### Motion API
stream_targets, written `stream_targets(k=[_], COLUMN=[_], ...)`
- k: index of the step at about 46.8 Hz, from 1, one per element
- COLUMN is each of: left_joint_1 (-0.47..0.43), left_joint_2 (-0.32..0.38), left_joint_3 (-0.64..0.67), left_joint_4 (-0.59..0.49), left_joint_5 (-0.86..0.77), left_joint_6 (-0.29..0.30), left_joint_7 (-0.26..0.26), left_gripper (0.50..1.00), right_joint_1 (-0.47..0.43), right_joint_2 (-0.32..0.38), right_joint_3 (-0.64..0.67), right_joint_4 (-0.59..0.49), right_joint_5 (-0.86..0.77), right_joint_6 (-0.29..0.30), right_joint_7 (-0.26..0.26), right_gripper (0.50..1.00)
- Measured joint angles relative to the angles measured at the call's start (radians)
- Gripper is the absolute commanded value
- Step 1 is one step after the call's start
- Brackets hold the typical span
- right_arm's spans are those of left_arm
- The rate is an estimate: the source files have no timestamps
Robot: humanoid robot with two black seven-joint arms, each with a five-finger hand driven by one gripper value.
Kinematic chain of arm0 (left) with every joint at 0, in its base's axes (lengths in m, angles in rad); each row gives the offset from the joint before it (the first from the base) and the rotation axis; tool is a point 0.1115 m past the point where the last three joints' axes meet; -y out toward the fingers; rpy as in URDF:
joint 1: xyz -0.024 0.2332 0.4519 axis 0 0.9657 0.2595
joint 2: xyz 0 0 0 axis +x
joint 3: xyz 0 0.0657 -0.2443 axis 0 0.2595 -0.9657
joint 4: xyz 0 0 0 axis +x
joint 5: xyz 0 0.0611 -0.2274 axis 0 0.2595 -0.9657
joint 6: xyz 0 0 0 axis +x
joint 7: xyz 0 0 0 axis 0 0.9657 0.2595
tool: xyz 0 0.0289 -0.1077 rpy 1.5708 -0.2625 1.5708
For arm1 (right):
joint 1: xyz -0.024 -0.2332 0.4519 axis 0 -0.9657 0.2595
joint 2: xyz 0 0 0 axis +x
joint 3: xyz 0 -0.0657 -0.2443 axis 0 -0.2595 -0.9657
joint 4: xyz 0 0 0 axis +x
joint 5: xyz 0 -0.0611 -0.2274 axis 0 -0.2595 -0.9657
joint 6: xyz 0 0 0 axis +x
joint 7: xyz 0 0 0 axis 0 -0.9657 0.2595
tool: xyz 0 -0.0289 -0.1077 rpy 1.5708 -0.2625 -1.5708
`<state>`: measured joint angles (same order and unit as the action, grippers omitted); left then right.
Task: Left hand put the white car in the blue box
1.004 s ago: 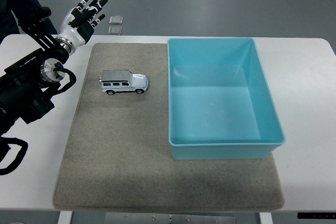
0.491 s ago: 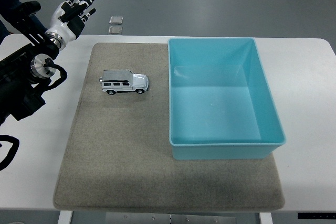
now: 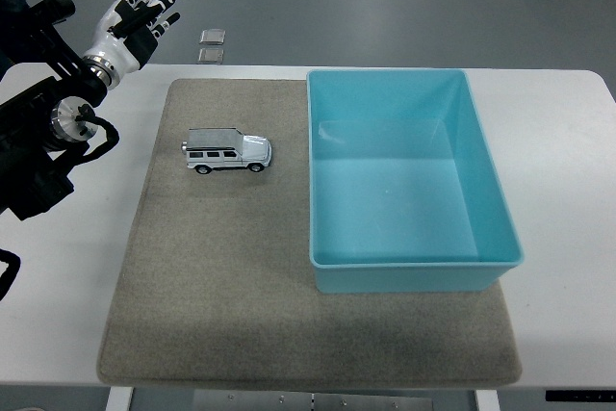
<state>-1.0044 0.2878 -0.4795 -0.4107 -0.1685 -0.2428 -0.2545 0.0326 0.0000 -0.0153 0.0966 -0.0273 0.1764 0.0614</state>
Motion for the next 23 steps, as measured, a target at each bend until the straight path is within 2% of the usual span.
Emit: stream_targets(k=[6, 23], left_joint_1=[-0.007, -0.007], left_joint_2=[0.024, 0.071], left_joint_3=[0.044, 0.052], left_joint_4=[-0.044, -0.136], left_joint_5=[0.083, 0.428], left_joint_6=[0.003, 0.003], left_joint_7=[0.0, 0.002], left_gripper=[0.999, 0.999], right_joint_1=[0.0, 0.0], right_joint_2=[0.0, 0.0], right_joint_3=[0.0, 0.0], right_joint_4=[0.0, 0.0], right_joint_5=[0.0, 0.0], right_joint_6=[0.0, 0.0], right_joint_7=[0.0, 0.0], right_gripper=[0.936, 0.936])
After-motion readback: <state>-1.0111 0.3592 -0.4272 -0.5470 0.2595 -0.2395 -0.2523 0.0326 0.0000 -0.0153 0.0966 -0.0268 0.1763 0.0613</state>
